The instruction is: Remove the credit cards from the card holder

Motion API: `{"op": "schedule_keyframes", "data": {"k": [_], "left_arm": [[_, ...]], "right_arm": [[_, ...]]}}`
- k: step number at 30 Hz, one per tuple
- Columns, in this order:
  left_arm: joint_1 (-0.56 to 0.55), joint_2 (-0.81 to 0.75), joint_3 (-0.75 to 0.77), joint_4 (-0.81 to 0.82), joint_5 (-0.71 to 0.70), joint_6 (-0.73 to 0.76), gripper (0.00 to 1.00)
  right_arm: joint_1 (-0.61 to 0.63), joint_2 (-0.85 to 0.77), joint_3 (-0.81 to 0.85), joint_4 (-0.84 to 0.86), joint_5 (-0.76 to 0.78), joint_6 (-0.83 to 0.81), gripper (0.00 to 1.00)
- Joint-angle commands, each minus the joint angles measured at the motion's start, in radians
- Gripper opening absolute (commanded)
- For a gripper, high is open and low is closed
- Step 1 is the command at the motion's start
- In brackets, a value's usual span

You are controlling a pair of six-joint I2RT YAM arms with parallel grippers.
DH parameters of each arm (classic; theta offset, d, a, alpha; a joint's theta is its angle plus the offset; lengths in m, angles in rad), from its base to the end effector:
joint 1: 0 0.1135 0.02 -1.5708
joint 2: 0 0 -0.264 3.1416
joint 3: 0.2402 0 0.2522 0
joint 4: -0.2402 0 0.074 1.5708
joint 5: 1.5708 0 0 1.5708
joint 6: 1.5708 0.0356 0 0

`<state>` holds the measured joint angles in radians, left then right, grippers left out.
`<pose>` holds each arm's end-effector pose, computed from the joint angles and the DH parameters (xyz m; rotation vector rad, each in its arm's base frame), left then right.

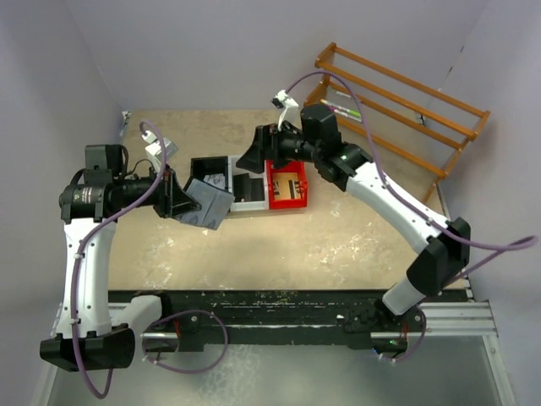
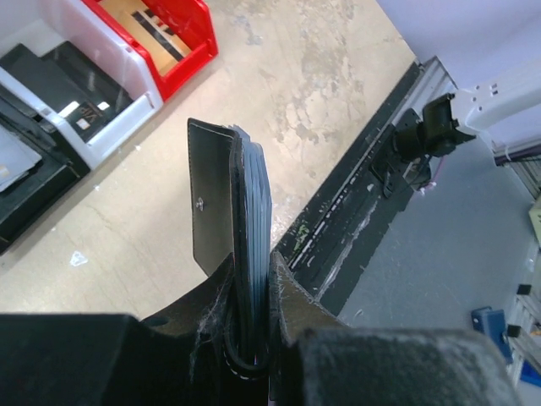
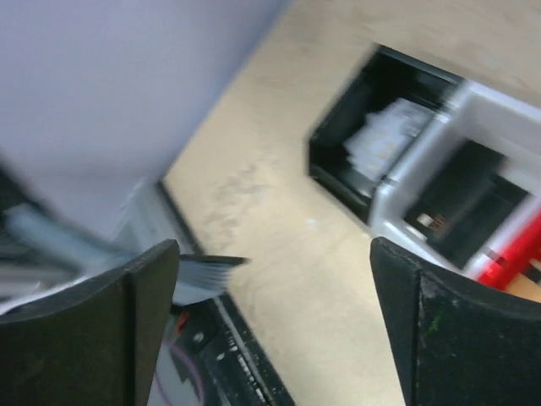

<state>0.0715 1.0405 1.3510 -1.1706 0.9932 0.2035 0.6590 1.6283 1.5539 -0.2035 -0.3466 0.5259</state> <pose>0.1641 -0.0182 0.4024 0.5654 2.0879 -1.0305 0.2988 0.2467 0.3892 -0.3916 1.9533 1.1190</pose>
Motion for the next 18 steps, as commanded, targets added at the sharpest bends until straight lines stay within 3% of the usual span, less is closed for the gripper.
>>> {"op": "schedule_keyframes", "data": {"k": [1,6,12,16,18], "left_arm": [[-0.004,0.016,0.028,-0.045,0.151,0.110,0.05],[-0.004,0.032,0.027,-0.071,0.210,0.154,0.05],[-0.007,0.048,0.063,-0.163,0.311,0.266,0.07],[-0.014,0.059,0.072,-0.190,0.330,0.289,0.08],[-0.014,0.061,0.074,-0.199,0.337,0.301,0.08]], "right_arm": [[0.031,-0.057,-0.007,0.138,-0.365,-0.082,0.98],[0.132,0.011,0.172,-0.056,-0.427,-0.236,0.99],[0.181,0.048,0.218,-0.106,-0.522,-0.304,0.93],[0.219,0.070,0.244,-0.158,-0.573,-0.353,0.84],[0.224,0.087,0.257,-0.174,-0.602,-0.353,0.73]]}}
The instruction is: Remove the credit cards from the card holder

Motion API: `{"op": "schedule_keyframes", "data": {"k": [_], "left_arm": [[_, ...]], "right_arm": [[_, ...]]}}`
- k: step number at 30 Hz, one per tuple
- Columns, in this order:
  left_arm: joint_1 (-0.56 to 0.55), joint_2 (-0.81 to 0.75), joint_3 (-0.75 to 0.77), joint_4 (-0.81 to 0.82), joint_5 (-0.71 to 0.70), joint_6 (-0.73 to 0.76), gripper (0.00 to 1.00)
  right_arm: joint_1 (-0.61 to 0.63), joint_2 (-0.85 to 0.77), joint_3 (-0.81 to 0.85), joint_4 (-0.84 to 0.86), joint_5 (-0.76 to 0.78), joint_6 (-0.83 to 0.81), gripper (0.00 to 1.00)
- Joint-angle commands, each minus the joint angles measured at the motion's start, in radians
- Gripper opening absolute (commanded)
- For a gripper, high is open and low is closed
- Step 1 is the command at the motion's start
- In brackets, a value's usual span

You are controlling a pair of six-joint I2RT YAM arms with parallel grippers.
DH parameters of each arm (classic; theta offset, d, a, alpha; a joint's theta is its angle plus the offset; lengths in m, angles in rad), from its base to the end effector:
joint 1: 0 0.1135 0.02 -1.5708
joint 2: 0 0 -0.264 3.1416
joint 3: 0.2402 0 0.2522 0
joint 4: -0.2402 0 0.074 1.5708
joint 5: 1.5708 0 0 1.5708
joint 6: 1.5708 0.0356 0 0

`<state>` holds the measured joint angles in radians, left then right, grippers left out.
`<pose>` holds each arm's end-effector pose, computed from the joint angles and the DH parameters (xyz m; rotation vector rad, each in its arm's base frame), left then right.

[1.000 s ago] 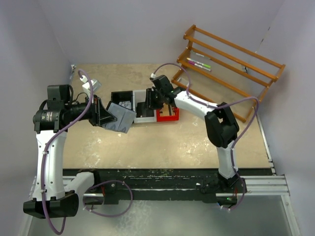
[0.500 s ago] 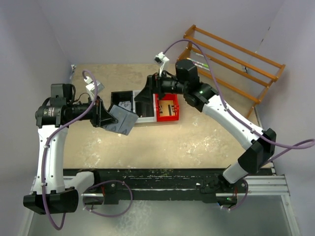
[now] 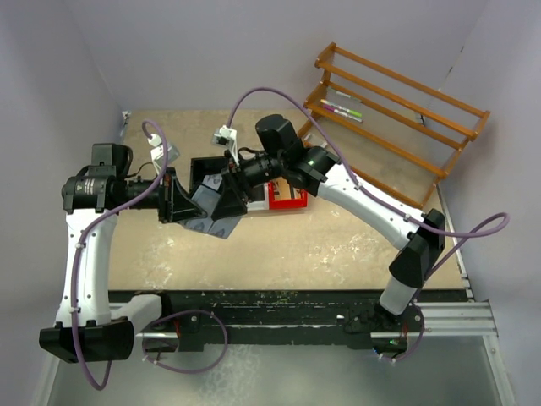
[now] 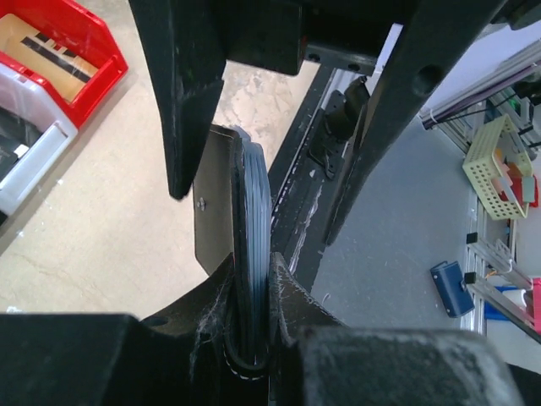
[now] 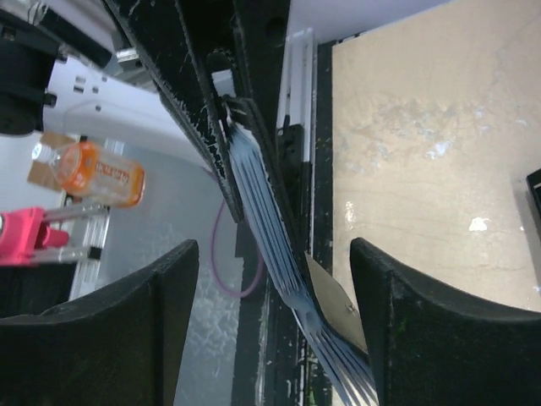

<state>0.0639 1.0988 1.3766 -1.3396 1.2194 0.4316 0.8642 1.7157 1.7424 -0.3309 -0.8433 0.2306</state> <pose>0.1629 -0.0231 0.3982 0.7479 1.9655 -1.2691 0.2360 0.3174 0.4120 -1.2256 1.6637 1.5017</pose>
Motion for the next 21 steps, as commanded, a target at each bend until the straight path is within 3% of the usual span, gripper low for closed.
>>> {"op": "schedule_keyframes", "data": {"k": [1,5,8,9,11,13,17,21], "left_arm": [[-0.008,0.001,0.050,-0.033,0.115,0.076,0.08],[-0.009,-0.002,0.064,-0.052,0.121,0.101,0.08],[-0.009,-0.005,0.069,-0.056,0.115,0.112,0.10],[-0.009,-0.005,0.070,-0.053,0.111,0.113,0.15],[-0.010,-0.008,0.070,-0.032,0.099,0.095,0.34],[-0.010,-0.021,0.063,0.026,0.089,0.026,0.59],[-0.010,-0.099,-0.005,0.311,0.083,-0.258,0.73],[-0.009,-0.176,-0.132,0.643,0.145,-0.629,0.74]], "right_arm": [[0.019,0.006,0.073,-0.052,-0.123,-0.057,0.60],[0.018,0.001,0.065,-0.039,-0.151,-0.037,0.20],[0.019,-0.020,0.047,-0.009,-0.173,-0.011,0.00],[0.017,-0.026,0.044,-0.001,-0.169,-0.010,0.00],[0.015,-0.042,0.032,0.032,-0.131,0.016,0.00],[0.006,-0.071,-0.009,0.136,-0.075,0.095,0.00],[-0.014,-0.201,-0.212,0.522,0.098,0.396,0.00],[-0.014,-0.308,-0.429,0.893,0.287,0.611,0.00]]}}
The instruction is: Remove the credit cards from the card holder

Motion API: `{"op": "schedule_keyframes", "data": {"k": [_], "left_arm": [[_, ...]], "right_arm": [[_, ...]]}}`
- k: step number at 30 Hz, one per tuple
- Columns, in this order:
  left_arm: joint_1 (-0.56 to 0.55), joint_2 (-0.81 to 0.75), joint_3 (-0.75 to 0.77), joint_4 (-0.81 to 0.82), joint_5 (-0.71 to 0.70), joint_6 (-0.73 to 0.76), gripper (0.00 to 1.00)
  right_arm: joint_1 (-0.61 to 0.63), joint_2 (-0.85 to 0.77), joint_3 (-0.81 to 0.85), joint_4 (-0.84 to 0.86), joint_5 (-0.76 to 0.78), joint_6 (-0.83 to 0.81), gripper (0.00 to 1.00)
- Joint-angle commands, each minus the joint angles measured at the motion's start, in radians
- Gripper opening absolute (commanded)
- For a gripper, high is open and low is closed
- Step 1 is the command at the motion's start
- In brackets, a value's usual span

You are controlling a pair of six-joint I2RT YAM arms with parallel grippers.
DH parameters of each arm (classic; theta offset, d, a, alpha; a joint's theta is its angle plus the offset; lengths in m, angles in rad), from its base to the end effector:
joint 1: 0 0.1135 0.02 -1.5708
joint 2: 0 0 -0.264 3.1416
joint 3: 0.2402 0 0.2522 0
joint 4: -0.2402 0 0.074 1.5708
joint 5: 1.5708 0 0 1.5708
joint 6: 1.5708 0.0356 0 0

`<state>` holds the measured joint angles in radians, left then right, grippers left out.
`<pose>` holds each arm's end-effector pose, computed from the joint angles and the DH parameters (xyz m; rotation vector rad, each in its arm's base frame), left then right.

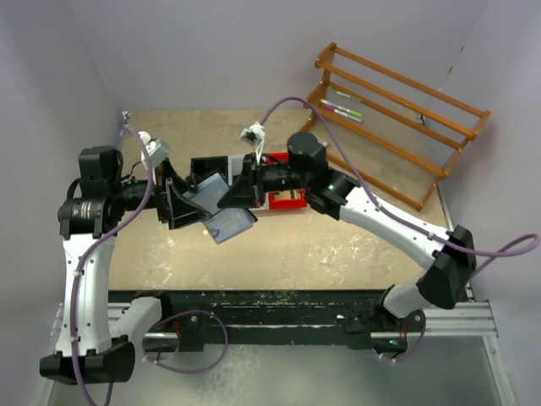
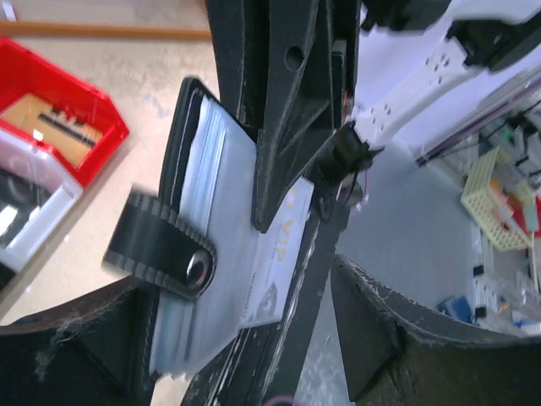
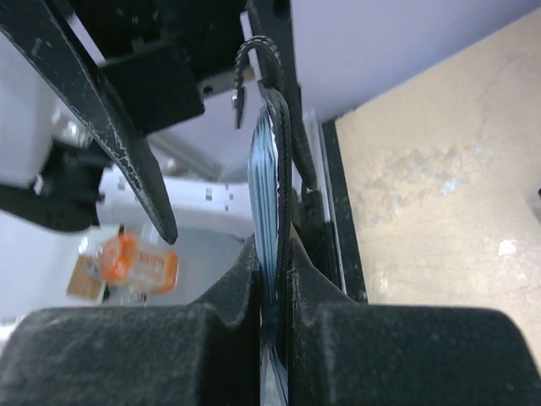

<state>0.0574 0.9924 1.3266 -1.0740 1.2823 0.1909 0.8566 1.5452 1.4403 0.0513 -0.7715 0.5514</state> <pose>0.1513 -0.0255 0.4149 0.7370 1.8195 -1.2791 0.2187 0.2902 0.4061 -0.9461 1.6524 1.6402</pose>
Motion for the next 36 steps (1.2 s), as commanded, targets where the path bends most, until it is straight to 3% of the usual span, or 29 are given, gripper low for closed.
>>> {"op": "schedule_keyframes", "data": {"k": [1,6,10,16,18,21,24,26,28,33,36], "left_arm": [[-0.002,-0.081,-0.126,0.458,0.100,-0.494,0.74],[-0.001,-0.154,-0.281,0.874,0.122,-0.957,0.66],[-0.002,-0.170,-0.287,0.907,0.086,-1.006,0.43],[-0.001,-0.141,-0.276,0.878,0.073,-1.029,0.01],[-0.002,-0.130,-0.266,0.839,0.076,-1.008,0.00],[-0.002,-0.114,-0.236,0.769,0.089,-0.949,0.00],[-0.002,-0.102,-0.197,0.687,0.097,-0.864,0.00],[-0.002,-0.086,-0.161,0.589,0.106,-0.770,0.00],[-0.002,-0.062,-0.115,0.475,0.113,-0.667,0.00],[-0.002,-0.016,-0.021,0.258,0.104,-0.449,0.00],[-0.003,0.000,0.011,0.177,0.084,-0.345,0.00]], "right_arm": [[-0.007,-0.157,-0.167,0.579,0.264,0.325,0.00],[0.029,-0.211,-0.321,0.782,0.416,0.422,0.00],[0.062,-0.237,-0.389,0.830,0.512,0.424,0.00],[0.070,-0.236,-0.392,0.783,0.521,0.402,0.00],[0.065,-0.232,-0.376,0.722,0.449,0.400,0.09],[0.020,-0.216,-0.326,0.606,0.321,0.350,0.35],[-0.050,-0.159,-0.246,0.506,0.082,0.317,0.52],[-0.091,-0.097,-0.179,0.420,-0.110,0.284,0.55],[-0.114,-0.059,-0.110,0.304,-0.209,0.214,0.56],[-0.129,0.005,0.065,0.047,-0.311,0.033,0.55],[-0.136,0.064,0.170,-0.050,-0.371,-0.016,0.50]]}}
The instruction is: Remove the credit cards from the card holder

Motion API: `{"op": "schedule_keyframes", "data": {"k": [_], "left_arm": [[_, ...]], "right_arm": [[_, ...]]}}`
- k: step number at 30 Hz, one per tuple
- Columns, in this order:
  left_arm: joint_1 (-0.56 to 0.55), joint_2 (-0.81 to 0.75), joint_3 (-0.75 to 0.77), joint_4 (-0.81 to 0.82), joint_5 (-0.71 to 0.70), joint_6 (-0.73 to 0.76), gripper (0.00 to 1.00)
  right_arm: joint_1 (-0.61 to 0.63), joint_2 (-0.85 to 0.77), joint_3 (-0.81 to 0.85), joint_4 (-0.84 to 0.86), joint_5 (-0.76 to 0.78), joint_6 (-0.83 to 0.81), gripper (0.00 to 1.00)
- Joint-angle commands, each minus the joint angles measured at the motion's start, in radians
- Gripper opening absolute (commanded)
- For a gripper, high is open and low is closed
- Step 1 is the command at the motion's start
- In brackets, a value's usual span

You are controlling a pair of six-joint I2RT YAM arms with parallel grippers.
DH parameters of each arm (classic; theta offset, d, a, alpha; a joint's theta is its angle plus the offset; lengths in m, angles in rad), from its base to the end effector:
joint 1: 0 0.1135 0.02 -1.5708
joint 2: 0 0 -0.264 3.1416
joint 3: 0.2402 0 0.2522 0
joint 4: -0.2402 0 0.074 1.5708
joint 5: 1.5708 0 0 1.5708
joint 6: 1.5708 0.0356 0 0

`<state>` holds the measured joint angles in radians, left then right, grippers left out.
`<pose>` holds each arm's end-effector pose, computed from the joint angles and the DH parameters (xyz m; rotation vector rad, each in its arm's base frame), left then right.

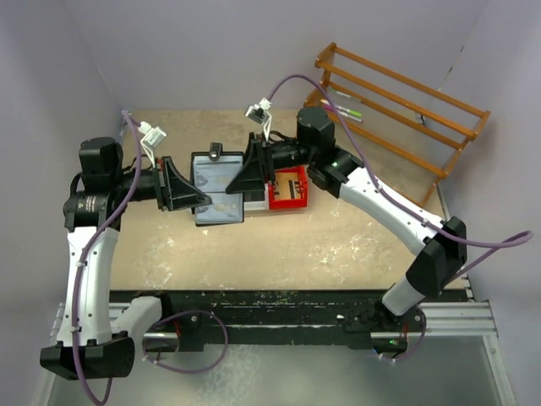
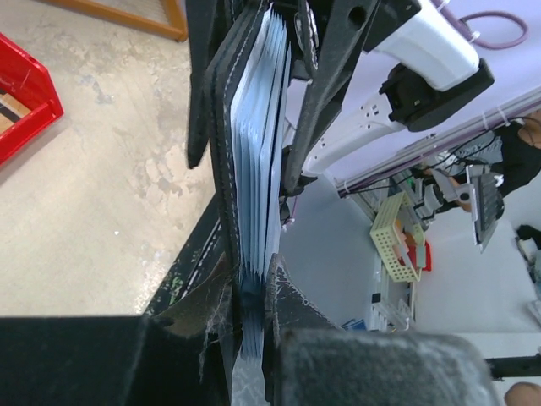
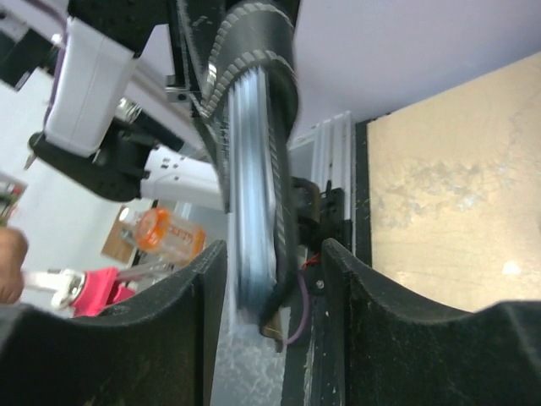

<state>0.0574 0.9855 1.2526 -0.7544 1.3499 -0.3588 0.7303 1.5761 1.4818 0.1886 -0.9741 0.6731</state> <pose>0.1686 -0.0251 0.4178 0.4659 1.8974 -1.5519 0.2519 0.2651 0.4230 -0.9656 1.5550 1.7622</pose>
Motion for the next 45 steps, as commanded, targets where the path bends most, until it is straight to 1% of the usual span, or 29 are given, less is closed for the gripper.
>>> {"op": "schedule_keyframes", "data": {"k": [1,3,5,6,8,9,10,11,12,13,14,15,16,17,18,20,22,25,28,31,34,36,42,45], "left_arm": [[-0.004,0.009,0.097,-0.173,0.012,0.238,0.00],[-0.003,0.012,0.111,-0.208,0.003,0.276,0.00],[-0.003,0.015,0.131,-0.251,-0.014,0.328,0.00],[-0.003,0.021,0.138,-0.267,-0.020,0.350,0.00],[-0.003,0.028,0.150,-0.293,-0.030,0.380,0.00],[-0.004,0.029,0.152,-0.296,-0.031,0.387,0.02],[-0.004,0.029,0.150,-0.292,-0.030,0.386,0.13],[-0.004,0.026,0.145,-0.283,-0.022,0.380,0.29],[-0.003,0.018,0.138,-0.263,-0.013,0.356,0.47],[-0.004,0.012,0.125,-0.226,-0.003,0.336,0.55],[-0.004,-0.003,0.107,-0.175,0.006,0.284,0.60],[-0.003,-0.022,0.079,-0.108,0.017,0.222,0.64],[-0.003,-0.042,0.047,-0.027,0.022,0.139,0.66],[-0.002,-0.077,0.007,0.072,0.024,0.021,0.68],[-0.002,-0.104,-0.038,0.171,0.025,-0.073,0.69],[-0.002,-0.149,-0.131,0.408,0.023,-0.252,0.69],[-0.002,-0.171,-0.186,0.535,0.020,-0.375,0.68],[-0.002,-0.175,-0.226,0.637,0.024,-0.498,0.65],[-0.002,-0.174,-0.228,0.676,0.026,-0.558,0.60],[-0.001,-0.182,-0.224,0.714,0.020,-0.601,0.54],[-0.001,-0.191,-0.232,0.775,0.013,-0.667,0.45],[-0.002,-0.193,-0.236,0.817,0.012,-0.696,0.43],[-0.002,-0.187,-0.242,0.825,-0.017,-0.703,0.36],[-0.002,-0.170,-0.245,0.788,-0.035,-0.674,0.33]], "right_arm": [[-0.013,0.050,0.157,-0.200,-0.183,-0.144,0.49],[-0.015,0.078,0.198,-0.199,-0.214,-0.138,0.48],[-0.015,0.098,0.224,-0.183,-0.236,-0.117,0.44],[-0.015,0.104,0.228,-0.166,-0.238,-0.102,0.36],[-0.015,0.102,0.206,-0.109,-0.225,-0.057,0.15],[-0.015,0.092,0.182,-0.064,-0.208,-0.023,0.06],[-0.015,0.080,0.150,-0.006,-0.177,0.016,0.00],[-0.015,0.061,0.118,0.054,-0.138,0.055,0.00],[-0.015,0.031,0.077,0.140,-0.064,0.101,0.00],[-0.015,0.008,0.032,0.235,-0.023,0.154,0.00],[-0.015,-0.021,-0.025,0.337,0.041,0.215,0.00],[-0.015,-0.052,-0.085,0.442,0.111,0.258,0.00],[-0.014,-0.080,-0.143,0.549,0.204,0.302,0.00],[-0.008,-0.105,-0.200,0.650,0.265,0.352,0.00],[-0.001,-0.124,-0.249,0.743,0.325,0.395,0.00],[0.023,-0.156,-0.322,0.850,0.433,0.435,0.00],[0.062,-0.178,-0.364,0.888,0.514,0.427,0.00],[0.107,-0.191,-0.393,0.928,0.612,0.407,0.00],[0.137,-0.211,-0.424,0.937,0.710,0.375,0.00],[0.157,-0.229,-0.458,0.960,0.766,0.357,0.00],[0.175,-0.243,-0.513,0.977,0.818,0.348,0.00],[0.187,-0.251,-0.547,1.002,0.854,0.346,0.00],[0.218,-0.241,-0.576,1.042,0.866,0.351,0.00],[0.220,-0.237,-0.592,1.067,0.861,0.372,0.00]]}}
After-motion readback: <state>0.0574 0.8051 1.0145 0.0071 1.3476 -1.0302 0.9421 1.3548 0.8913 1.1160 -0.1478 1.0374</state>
